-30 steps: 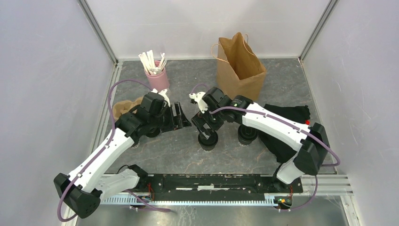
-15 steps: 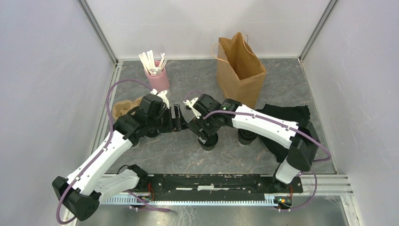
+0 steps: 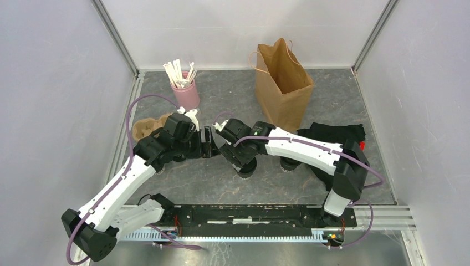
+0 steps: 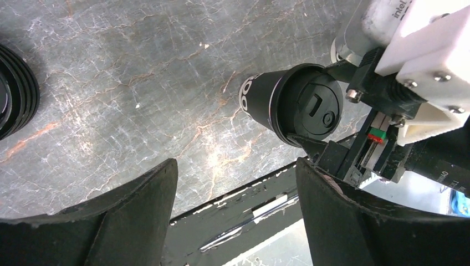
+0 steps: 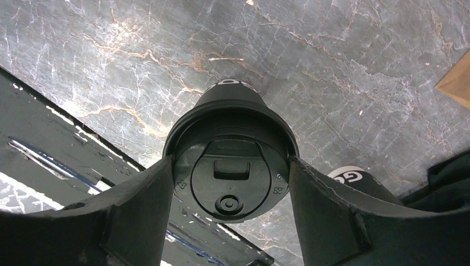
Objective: Pack the takeout coffee
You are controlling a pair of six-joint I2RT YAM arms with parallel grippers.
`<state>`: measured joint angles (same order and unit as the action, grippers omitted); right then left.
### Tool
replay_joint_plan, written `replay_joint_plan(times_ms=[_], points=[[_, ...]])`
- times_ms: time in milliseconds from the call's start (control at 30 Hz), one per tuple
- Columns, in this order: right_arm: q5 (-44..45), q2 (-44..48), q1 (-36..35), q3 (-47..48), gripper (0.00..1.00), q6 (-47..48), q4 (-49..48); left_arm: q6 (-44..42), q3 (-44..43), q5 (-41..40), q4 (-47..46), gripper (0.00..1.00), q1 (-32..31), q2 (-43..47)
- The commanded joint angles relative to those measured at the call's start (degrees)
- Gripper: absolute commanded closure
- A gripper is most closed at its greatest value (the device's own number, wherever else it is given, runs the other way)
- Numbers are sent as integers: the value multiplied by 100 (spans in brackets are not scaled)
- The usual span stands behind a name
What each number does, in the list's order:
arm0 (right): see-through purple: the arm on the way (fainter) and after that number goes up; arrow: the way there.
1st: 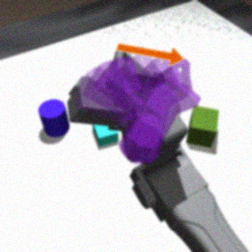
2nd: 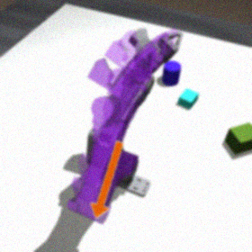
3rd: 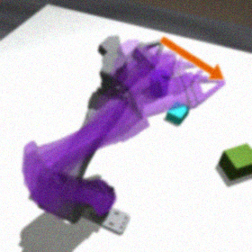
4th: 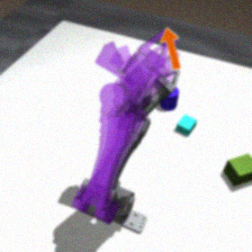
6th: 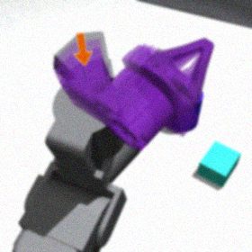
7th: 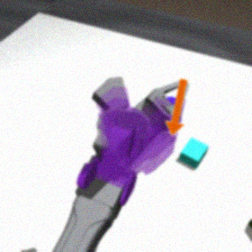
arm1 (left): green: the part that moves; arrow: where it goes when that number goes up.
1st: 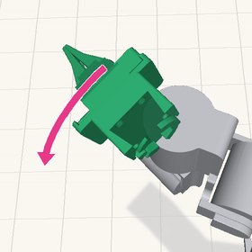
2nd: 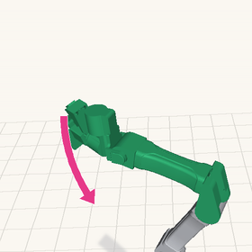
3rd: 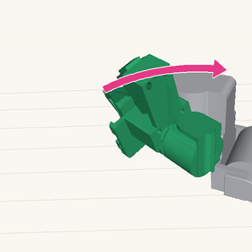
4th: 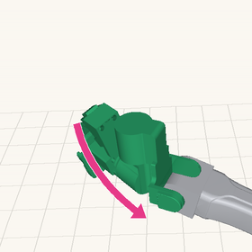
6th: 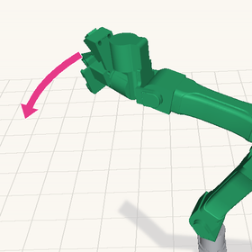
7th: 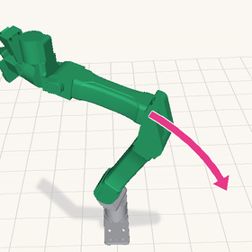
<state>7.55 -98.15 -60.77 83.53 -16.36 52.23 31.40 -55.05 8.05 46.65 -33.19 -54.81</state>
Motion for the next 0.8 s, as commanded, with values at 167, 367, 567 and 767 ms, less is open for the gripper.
replay_joint_plan(times_ms=[167,367,567,767], points=[[724,888,-40,-1081,29,-719,188,-209,55,386,-431,16,-38,41],[860,1869,-40,-1996,28,-1087,282,-122,59,432,-540,16,-38,-20],[1082,2073,-30,-2038,23,-1112,397,22,31,514,-603,16,-40,-73],[1072,2239,-31,-1715,8,-949,405,157,-77,480,-600,16,-38,-145]])
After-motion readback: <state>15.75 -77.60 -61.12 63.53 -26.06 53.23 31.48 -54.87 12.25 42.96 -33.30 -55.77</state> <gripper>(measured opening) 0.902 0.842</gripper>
